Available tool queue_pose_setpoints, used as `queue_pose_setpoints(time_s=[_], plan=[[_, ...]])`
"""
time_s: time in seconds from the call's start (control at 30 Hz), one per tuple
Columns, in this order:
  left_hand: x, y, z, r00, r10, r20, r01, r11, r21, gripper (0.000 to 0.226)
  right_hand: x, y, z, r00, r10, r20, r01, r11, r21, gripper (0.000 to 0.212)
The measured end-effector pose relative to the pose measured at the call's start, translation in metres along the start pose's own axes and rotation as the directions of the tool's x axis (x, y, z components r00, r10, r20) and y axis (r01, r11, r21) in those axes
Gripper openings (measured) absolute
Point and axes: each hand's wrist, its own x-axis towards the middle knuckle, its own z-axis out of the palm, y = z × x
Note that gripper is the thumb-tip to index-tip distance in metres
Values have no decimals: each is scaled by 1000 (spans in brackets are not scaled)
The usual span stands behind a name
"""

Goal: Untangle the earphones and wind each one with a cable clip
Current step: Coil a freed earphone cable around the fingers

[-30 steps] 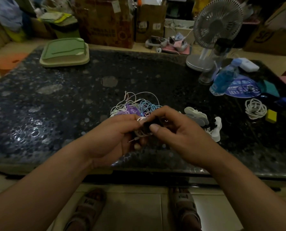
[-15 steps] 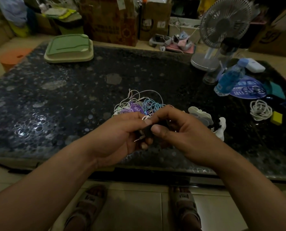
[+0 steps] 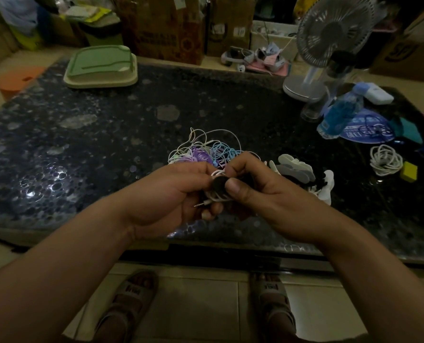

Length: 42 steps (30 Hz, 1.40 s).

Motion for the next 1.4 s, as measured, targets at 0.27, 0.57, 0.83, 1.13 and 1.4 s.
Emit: queue_pose_setpoints(time_s=[0.27, 0.57, 0.83, 1.13, 1.4], plan=[[1, 4, 2, 1000, -18, 16, 18, 1000, -11, 27, 2, -1, 4, 990, -13, -139, 44, 974, 223, 17], [2, 4, 1, 999, 10, 32, -10, 1000, -3, 25, 3, 2, 6, 979, -8, -205, 62, 965, 256, 14], [8, -3, 14, 987, 78, -140, -33, 953, 302, 11, 6, 5, 15, 934, -22, -358, -1, 998, -66, 18], [12, -5, 12, 960, 200, -198, -59, 831, 553, 11, 5, 3, 20, 938, -85, -336, 5, 973, -230, 9], [5, -9, 22, 893, 397, -215, -152, 713, 685, 5, 9, -1, 22, 893, -100, -439, 0, 975, -223, 16]])
